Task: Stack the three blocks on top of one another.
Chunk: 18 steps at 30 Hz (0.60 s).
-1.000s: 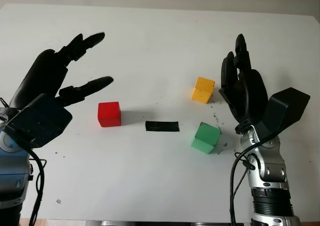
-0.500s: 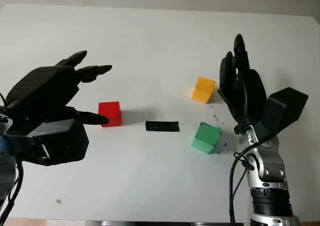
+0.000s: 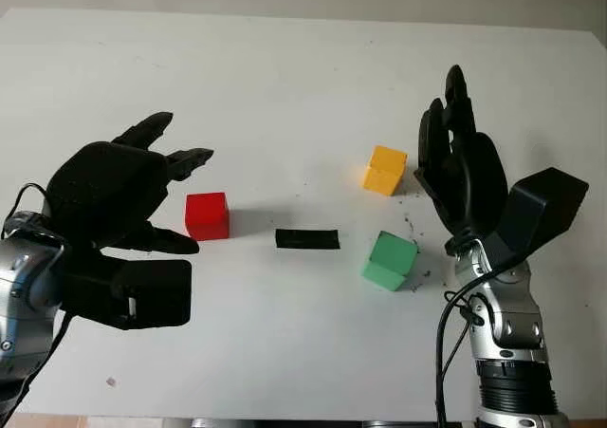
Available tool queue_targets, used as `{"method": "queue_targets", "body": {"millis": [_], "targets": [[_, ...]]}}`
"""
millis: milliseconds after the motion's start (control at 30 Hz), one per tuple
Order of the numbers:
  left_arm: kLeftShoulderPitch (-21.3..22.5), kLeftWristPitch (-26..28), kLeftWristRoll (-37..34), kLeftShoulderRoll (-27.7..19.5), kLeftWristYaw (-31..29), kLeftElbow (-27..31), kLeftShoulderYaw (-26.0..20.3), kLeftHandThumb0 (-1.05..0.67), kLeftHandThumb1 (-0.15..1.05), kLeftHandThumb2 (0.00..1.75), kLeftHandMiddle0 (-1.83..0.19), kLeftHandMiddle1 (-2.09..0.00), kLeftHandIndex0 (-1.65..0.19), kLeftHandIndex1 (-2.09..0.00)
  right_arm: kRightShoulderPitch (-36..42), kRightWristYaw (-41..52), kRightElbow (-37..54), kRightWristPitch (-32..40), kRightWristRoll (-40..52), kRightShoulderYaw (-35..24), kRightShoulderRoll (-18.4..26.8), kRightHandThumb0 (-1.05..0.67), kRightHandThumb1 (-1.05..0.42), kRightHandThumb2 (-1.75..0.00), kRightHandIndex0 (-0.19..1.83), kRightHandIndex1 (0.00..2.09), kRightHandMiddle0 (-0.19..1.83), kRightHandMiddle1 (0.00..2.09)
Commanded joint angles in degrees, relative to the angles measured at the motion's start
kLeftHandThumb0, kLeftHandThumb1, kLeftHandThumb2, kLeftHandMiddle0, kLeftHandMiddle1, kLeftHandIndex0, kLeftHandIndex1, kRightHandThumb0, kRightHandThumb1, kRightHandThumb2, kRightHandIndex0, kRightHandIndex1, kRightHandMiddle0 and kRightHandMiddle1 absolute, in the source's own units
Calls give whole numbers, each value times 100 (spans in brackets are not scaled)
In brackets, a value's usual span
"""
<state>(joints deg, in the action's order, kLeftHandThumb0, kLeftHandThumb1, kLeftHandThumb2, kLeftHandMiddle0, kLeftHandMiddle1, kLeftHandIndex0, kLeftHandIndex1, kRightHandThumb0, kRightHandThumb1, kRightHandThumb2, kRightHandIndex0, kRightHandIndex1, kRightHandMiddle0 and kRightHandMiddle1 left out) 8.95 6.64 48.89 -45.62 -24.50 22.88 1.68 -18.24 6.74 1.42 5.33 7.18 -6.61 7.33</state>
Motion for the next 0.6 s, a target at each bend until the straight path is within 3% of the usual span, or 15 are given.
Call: {"method": "queue_targets", "body": {"millis": [0, 467, 567], "targets": [[71, -2, 66, 136, 28, -84, 116, -82, 96, 6, 2, -5, -37, -8, 32, 29, 5, -74, 16, -10, 37, -65, -105, -67, -19, 0, -19, 0], [12, -254, 165, 428, 477, -365, 186, -78, 102, 6, -10, -8, -51, -17, 49, 46, 41, -22, 42, -32, 54, -66, -105, -65, -19, 0, -19, 0], [1, -367, 76, 475, 656, -417, 144, -79, 102, 6, -17, -7, -52, -32, 34, 46, 21, -37, 28, -40, 50, -65, -105, -65, -19, 0, -19, 0]]}}
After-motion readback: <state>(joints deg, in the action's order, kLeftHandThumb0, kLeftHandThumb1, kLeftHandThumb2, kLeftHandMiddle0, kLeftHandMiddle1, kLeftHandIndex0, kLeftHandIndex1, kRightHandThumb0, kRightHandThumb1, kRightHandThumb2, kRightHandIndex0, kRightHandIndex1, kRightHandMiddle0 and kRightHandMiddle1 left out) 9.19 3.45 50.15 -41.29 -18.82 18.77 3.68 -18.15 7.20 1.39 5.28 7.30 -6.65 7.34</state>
